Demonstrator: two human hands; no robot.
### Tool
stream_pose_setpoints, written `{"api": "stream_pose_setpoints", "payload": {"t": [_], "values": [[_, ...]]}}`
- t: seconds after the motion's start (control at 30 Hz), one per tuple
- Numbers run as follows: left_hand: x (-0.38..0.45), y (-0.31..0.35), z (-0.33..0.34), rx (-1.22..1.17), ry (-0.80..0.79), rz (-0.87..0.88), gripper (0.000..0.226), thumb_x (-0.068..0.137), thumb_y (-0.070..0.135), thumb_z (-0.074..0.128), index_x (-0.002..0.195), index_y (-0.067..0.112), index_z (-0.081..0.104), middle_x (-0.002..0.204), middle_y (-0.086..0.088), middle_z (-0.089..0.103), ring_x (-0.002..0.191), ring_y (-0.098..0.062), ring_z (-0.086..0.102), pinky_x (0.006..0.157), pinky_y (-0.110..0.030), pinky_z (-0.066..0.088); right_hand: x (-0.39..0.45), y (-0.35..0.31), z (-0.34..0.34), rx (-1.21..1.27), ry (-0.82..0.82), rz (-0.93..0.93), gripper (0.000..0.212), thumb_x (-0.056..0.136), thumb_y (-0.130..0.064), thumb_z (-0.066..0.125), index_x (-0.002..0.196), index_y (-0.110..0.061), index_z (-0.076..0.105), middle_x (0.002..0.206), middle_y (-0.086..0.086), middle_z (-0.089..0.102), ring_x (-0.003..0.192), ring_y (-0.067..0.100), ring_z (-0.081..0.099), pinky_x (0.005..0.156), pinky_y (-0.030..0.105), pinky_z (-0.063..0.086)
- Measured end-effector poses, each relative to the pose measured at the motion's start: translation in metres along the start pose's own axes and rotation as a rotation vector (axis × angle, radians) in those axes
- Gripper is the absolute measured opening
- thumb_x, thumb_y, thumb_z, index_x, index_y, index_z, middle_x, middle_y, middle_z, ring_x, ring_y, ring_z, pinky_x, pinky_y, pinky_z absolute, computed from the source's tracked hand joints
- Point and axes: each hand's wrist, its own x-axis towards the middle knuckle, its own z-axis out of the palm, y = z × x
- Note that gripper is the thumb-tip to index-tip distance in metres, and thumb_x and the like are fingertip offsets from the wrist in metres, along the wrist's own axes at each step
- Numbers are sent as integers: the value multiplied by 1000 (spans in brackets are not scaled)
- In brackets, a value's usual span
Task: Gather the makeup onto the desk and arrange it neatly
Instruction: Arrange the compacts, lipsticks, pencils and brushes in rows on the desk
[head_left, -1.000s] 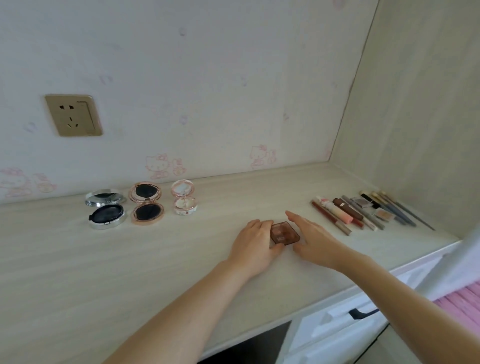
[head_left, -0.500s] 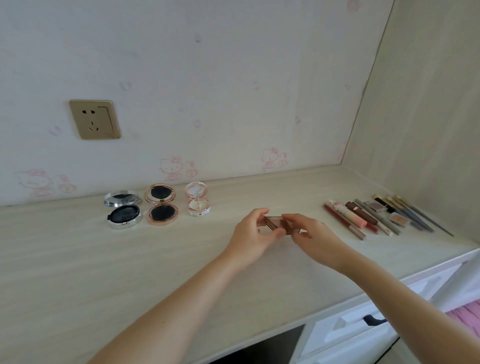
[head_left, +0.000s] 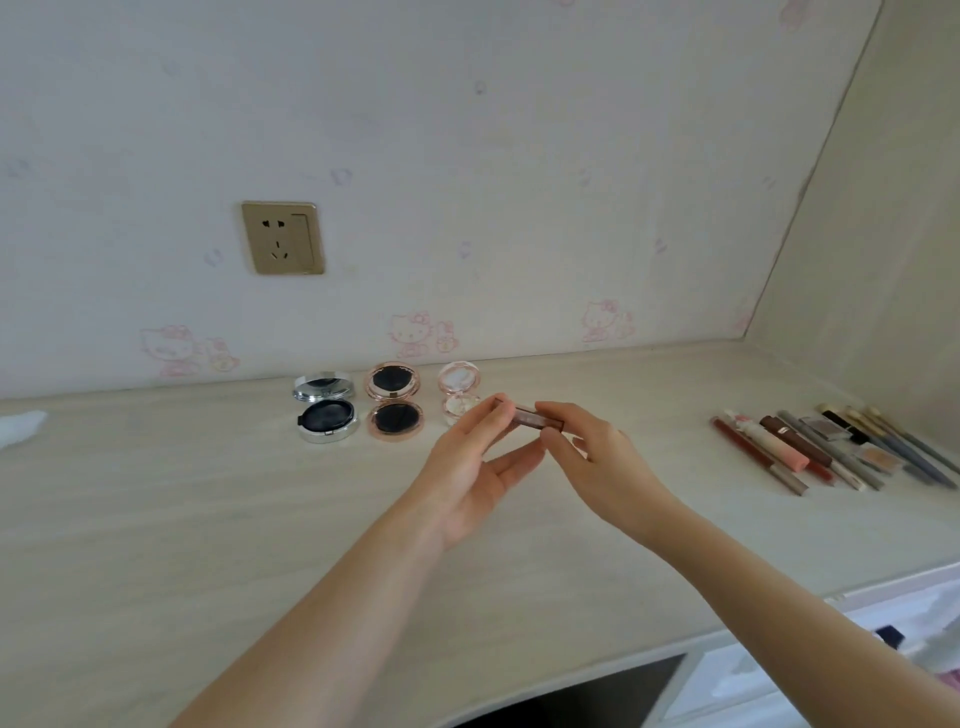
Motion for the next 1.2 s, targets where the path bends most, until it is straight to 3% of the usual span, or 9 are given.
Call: {"api": "stream_pose_setpoints", "payload": {"t": [0.17,0.3,0.43,0.5,0.67,0.8,0.93,1.07,1.2], "values": [[-22,18,-25,-116,90,-26,32,89,23,66,118,10,63,132,-19,56,107,-42,63,85,-45,55,3,-23,29,-74,-31,-77,33,97,-31,47,130,-29,54,126,-14,59,109,-6,47,85,0,31],[-37,31,-50,-128,87,-19,27,90,22,63,111,6,69,129,-19,59,111,-42,61,88,-44,54,1,-42,51,-90,-61,-144,36,96,-31,50,131,-27,52,127,-12,57,118,3,47,92,12,31],[-57,44,-77,-63,39,-20,29,93,22,60,111,2,69,121,-17,64,113,-37,60,90,-38,53,0,-58,70,-87,-117,-201,33,93,-25,54,126,-28,56,122,-15,57,113,-2,44,85,-4,25],[-66,50,-89,-11,29,-13,34,94,23,59,118,0,64,121,-19,63,114,-37,60,92,-39,51,1,-66,80,-77,-162,-222,33,91,-21,57,124,-28,57,121,-13,59,115,3,47,88,-2,27],[-85,51,-110,44,48,19,40,95,20,54,131,3,53,124,-19,56,114,-34,58,102,-45,45,1,-81,99,-84,-226,-278,40,85,-32,65,123,-30,54,122,-13,55,119,8,46,100,21,37],[-94,49,-118,21,39,41,39,94,21,55,129,3,55,121,-20,58,113,-33,59,99,-44,48,-2,-84,108,-115,-225,-333,46,81,-43,68,123,-31,52,124,-16,53,119,8,44,98,18,35],[-97,55,-121,24,14,40,37,93,17,54,127,6,57,123,-20,59,113,-35,60,89,-39,52,-1,-86,110,-118,-176,-422,52,80,-38,73,126,-25,54,128,-14,52,123,10,43,101,13,30],[-98,56,-124,-2,15,10,39,92,16,55,129,6,56,123,-20,58,112,-33,57,93,-40,51,3,-91,106,-172,-189,-515,51,80,-36,74,125,-20,56,120,-7,58,118,12,45,97,14,33],[-97,55,-124,-19,0,-9,35,90,15,57,124,8,62,123,-17,61,114,-32,59,96,-43,50,8,-90,99,-159,-258,-483,51,79,-37,74,125,-23,56,121,-9,59,117,7,45,95,12,34]]}}
